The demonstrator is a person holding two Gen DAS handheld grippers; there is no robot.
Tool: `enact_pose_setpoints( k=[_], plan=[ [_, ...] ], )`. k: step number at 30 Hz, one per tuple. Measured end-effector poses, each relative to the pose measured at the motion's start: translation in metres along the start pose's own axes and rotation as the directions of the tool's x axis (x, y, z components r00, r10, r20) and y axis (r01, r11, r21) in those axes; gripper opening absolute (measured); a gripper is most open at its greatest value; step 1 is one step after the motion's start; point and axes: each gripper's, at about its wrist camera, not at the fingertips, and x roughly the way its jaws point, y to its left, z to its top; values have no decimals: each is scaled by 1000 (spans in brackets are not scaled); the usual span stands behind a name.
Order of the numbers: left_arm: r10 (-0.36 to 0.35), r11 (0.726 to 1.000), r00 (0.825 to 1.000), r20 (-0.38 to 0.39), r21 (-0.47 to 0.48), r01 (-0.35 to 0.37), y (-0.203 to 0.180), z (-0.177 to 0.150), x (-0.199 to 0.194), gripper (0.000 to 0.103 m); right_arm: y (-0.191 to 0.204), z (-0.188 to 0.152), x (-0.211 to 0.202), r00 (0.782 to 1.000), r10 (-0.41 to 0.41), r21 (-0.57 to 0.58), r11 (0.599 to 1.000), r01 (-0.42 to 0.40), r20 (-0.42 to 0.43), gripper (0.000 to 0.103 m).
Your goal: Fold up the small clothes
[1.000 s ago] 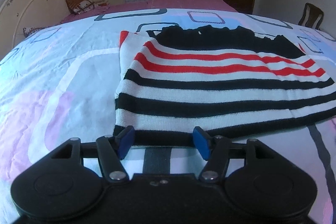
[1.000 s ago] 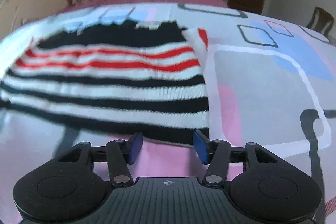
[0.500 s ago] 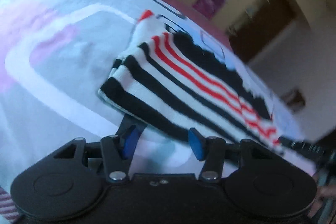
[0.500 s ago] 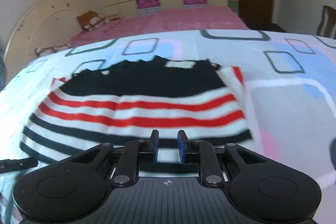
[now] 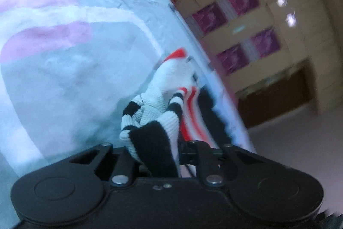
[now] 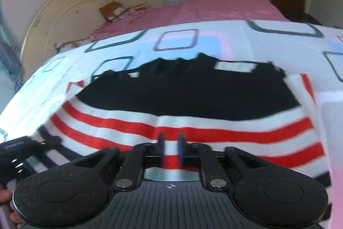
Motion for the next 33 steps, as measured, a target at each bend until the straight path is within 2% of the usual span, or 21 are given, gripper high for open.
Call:
enact_pose_setpoints(
  k=[2,3,4,5,6,8,10,13,17,19,22,25,27,30,31,32,33],
  plan=[
    [-65,998,997,46,18,64,-4,-2,-13,14,9,-4,7,999,-25,-71,997,24,-22,0],
    [-66,996,996,57,56,63,-4,-5,-15,14,10,-9,17,997,-52,-103,994,45,-61,0],
    [-22,997,999,39,78,19,-1,-7,-10,14,10,-15,25,997,-55,-119,992,47,-61,0],
    [28,999,1000,-1,47,-28,9,-7,-2,14,9,-14,27,997,-52,-111,993,46,-54,0],
    [11,1000,1000,-9,7,-11,17,-5,1,14,9,-12,27,997,-52,-98,994,46,-62,0],
    [4,1000,1000,-8,19,-4,14,-3,1,14,9,-12,28,996,-50,-90,995,44,-68,0],
    [5,999,1000,-1,42,-5,6,-2,2,14,7,-14,29,997,-46,-82,996,41,-63,0],
    [-32,996,999,15,83,30,-12,1,-7,14,4,-15,28,997,-44,-73,997,40,-56,0],
    [-99,976,995,2,196,97,-68,-4,-13,14,0,-11,27,998,-21,-46,999,18,-53,0],
    [-120,953,992,-42,276,127,-105,-15,-12,14,-9,-7,22,998,14,11,1000,-14,-55,0],
    [-146,910,984,-104,375,175,-155,-43,-5,14,-43,-2,-6,995,95,184,978,-96,14,0],
    [-144,870,978,-152,452,198,-199,-83,8,14,-87,1,-45,993,61,265,961,-86,100,0],
    [-126,828,973,-193,520,211,-225,-120,23,14,-124,0,-73,989,22,327,942,-69,144,0],
    [-29,785,960,-280,588,195,-244,-179,54,15,-178,-7,-105,985,-19,411,910,-55,173,0],
    [27,752,949,-315,631,188,-247,-204,70,21,-196,-11,-113,984,-1,446,891,-80,178,0],
    [117,700,922,-368,690,187,-250,-230,90,28,-210,-14,-119,983,9,465,880,-94,182,0],
    [195,663,896,-400,727,180,-250,-246,101,33,-219,-17,-122,985,-15,476,877,-70,172,6]
  ],
)
